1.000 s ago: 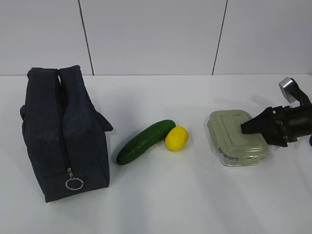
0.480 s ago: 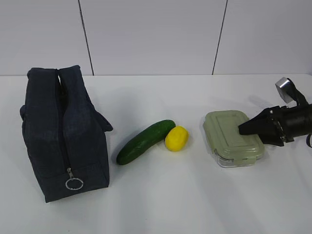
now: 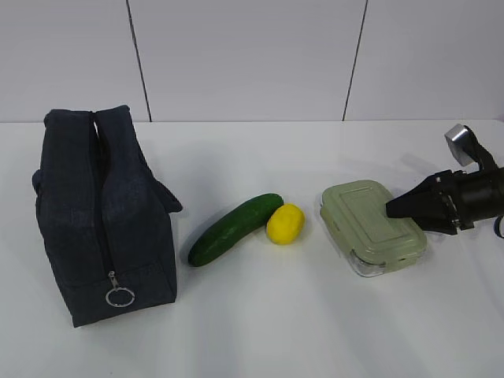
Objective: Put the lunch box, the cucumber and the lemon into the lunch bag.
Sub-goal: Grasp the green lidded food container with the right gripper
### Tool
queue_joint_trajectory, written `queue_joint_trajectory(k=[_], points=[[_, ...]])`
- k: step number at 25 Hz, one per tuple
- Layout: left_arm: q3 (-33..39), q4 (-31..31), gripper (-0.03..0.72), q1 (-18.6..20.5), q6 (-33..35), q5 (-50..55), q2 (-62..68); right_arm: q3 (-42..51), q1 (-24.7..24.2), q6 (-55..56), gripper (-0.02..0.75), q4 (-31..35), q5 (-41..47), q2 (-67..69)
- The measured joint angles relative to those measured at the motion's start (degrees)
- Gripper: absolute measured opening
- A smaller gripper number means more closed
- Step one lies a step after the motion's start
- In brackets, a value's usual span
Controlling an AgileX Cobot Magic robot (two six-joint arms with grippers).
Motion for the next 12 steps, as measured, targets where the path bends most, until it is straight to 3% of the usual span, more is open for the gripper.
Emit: queue_joint_trajectory(k=[12], points=[[0.00,0.00,0.242,0.00,0.00,0.00,0.00,0.00,0.00,0.00,0.417,0.00,0.00,0.00]])
